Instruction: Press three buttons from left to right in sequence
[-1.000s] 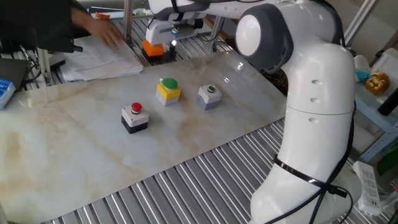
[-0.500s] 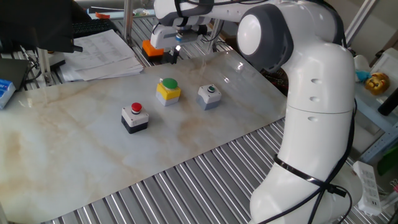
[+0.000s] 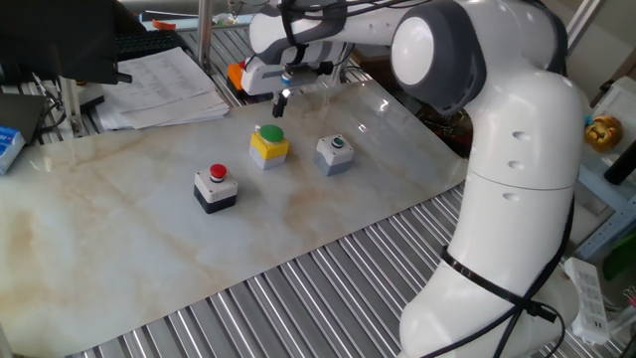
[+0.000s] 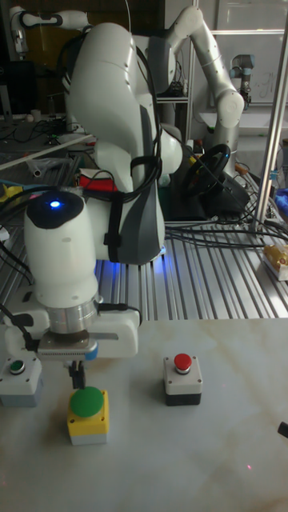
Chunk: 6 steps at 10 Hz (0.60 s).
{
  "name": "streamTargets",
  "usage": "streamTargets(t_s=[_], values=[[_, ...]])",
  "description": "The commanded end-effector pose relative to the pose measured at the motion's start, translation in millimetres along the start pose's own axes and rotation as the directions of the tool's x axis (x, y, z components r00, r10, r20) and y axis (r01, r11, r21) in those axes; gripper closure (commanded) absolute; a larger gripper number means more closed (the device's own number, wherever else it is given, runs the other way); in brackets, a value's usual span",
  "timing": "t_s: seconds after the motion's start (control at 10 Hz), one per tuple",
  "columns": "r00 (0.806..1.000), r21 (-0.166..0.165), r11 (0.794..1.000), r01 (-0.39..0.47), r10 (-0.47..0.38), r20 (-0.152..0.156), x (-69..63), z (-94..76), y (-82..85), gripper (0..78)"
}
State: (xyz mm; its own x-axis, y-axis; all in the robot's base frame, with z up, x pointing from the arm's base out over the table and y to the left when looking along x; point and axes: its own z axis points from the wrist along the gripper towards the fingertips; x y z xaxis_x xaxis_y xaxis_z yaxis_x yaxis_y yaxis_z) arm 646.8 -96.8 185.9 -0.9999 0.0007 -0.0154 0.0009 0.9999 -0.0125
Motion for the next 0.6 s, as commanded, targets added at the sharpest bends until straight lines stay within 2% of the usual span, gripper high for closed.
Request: streamTargets(t_s=[0.1, 0.6], values=[[1.000, -0.005, 1.000, -0.003, 0.003, 0.005, -3.0, 4.0, 3.3, 76.4], [1.000, -0.005, 1.000, -0.012, 0.012, 0.002, -4.6, 12.2, 6.5, 76.4]])
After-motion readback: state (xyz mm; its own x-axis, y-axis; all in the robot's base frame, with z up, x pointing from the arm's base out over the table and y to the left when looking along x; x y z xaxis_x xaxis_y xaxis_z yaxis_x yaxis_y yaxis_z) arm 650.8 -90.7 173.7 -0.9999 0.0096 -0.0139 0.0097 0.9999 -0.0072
